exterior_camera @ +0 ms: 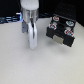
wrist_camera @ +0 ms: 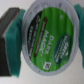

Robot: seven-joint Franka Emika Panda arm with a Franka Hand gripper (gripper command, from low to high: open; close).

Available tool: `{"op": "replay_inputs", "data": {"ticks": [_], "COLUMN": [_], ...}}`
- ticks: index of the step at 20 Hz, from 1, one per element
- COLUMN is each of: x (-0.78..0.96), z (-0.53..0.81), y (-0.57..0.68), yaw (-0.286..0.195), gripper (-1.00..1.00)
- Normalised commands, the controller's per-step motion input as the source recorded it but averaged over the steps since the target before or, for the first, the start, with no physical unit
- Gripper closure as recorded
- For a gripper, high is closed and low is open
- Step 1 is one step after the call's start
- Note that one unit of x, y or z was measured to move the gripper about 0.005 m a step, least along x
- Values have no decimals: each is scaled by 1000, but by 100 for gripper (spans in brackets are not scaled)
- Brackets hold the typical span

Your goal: Open the kcup holder, insert the kcup into the holder, and close the kcup holder

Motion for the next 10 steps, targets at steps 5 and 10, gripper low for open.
{"op": "replay_inputs", "data": {"ticks": [5, 10], "x": [106, 94], "z": [878, 642], "y": [449, 671], "yaw": [3, 7], "gripper": [100, 100]}}
